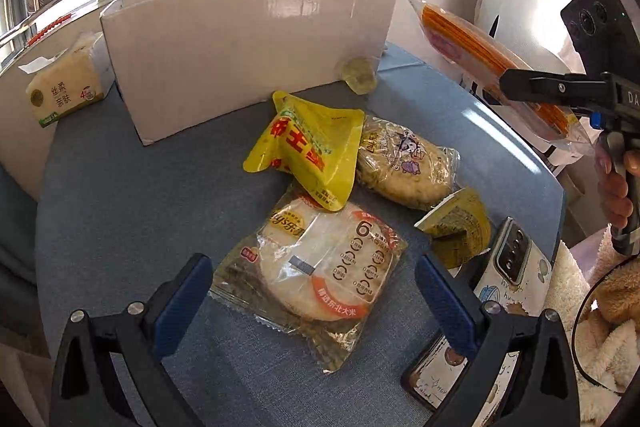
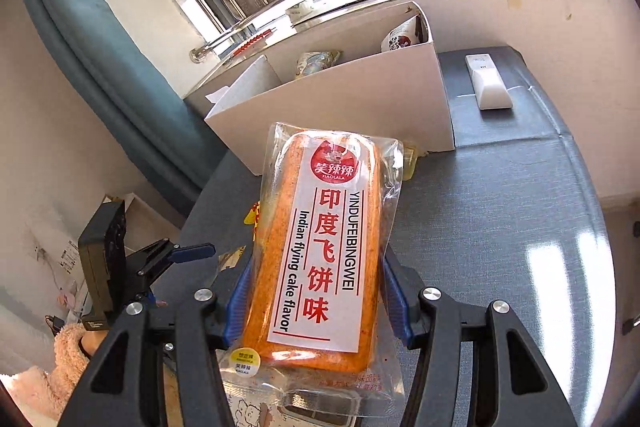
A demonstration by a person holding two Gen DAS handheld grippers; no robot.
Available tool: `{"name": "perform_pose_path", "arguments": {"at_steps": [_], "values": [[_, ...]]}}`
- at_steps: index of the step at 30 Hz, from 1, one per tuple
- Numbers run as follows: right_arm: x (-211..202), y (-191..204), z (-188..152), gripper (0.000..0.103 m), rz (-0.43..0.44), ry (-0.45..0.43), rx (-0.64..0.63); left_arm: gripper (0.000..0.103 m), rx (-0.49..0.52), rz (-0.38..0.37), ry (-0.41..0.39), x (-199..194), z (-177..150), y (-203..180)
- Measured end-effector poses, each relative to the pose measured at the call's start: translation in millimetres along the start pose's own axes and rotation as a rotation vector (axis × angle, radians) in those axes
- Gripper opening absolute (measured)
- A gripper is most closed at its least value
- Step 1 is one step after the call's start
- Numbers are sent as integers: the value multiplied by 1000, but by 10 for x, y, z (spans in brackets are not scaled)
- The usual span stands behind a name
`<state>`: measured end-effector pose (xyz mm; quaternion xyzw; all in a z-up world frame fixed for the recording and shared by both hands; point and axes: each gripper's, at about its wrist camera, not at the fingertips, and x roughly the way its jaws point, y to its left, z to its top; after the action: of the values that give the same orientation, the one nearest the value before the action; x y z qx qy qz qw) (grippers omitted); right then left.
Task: Organize snacks
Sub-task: 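Lift the orange bag with the right tool while the left grasps the round flatbread pack, then lower the orange bag and flatbread pack into the box and open both tools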
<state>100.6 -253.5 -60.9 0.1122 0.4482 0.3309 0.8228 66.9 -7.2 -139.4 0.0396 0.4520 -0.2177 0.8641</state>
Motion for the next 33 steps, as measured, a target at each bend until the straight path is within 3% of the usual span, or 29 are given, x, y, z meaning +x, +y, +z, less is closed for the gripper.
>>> {"name": "perform_pose_path", "arguments": {"at_steps": [2, 6, 10, 11, 13, 15, 18, 25, 28, 33], "values": [[15, 31, -28, 61, -8, 3, -5, 103, 72, -24, 52, 124, 44, -19], [25, 31, -48, 61, -3, 2, -8, 103, 175, 16, 120, 280, 110, -73], [62, 3, -64, 61, 4, 6, 6, 99, 139, -17, 110, 241, 185, 4], [70, 10, -78, 61, 5, 7, 3, 95, 133, -6, 102, 218, 194, 31], [86, 45, -102, 61, 6, 12, -14, 77, 93, 3, 83, 116, 184, 97], [103, 96, -123, 61, -4, 16, -33, 77, 42, -39, 76, 14, 134, 162], [140, 182, -141, 61, -41, 17, -70, 77, 9, -29, 42, -175, -43, 166], [138, 380, -27, 61, -73, -40, -140, 76, -113, -9, -204, -916, -44, 228], [143, 440, 128, 61, -90, -73, -156, 76, -182, -47, -335, -1200, 140, 350], [158, 518, 633, 61, -103, -130, -189, 76, -212, -19, -481, -1409, 697, 513]]}}
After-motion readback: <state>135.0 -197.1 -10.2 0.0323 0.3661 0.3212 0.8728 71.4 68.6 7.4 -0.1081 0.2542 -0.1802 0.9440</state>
